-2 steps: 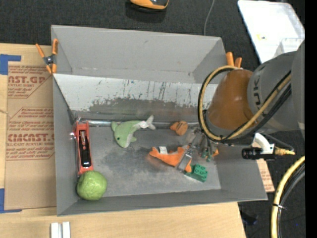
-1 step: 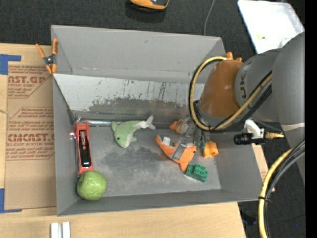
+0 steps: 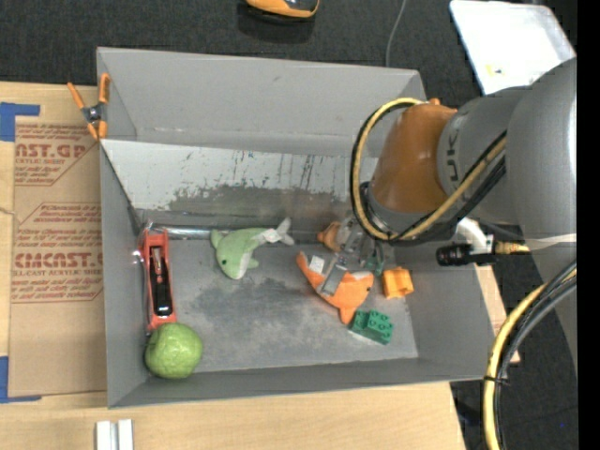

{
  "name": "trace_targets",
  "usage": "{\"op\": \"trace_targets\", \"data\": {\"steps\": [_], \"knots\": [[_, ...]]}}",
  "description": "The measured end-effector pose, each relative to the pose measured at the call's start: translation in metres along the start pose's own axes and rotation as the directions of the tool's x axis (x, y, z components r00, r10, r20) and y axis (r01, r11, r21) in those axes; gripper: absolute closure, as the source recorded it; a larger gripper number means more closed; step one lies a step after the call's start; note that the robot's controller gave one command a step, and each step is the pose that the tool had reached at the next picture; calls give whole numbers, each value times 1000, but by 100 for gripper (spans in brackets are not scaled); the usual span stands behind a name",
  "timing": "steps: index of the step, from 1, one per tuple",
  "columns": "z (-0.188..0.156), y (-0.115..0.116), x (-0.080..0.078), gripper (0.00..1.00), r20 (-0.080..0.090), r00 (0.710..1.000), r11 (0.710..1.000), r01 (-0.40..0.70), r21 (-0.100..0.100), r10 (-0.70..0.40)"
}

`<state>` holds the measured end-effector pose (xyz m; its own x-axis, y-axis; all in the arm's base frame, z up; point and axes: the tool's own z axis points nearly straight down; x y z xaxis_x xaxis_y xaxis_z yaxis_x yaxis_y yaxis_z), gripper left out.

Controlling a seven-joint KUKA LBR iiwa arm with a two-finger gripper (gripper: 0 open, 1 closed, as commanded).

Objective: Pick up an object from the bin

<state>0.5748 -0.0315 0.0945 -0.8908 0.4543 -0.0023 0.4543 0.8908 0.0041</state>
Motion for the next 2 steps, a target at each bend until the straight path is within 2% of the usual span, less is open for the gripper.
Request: {"op": "trace_targets", "data": {"steps": [1, 2], "knots": [[9, -17, 12, 0, 3, 995, 995, -100, -2, 100], [14, -27, 17, 100, 1, 992, 992, -122, 1, 122]]}}
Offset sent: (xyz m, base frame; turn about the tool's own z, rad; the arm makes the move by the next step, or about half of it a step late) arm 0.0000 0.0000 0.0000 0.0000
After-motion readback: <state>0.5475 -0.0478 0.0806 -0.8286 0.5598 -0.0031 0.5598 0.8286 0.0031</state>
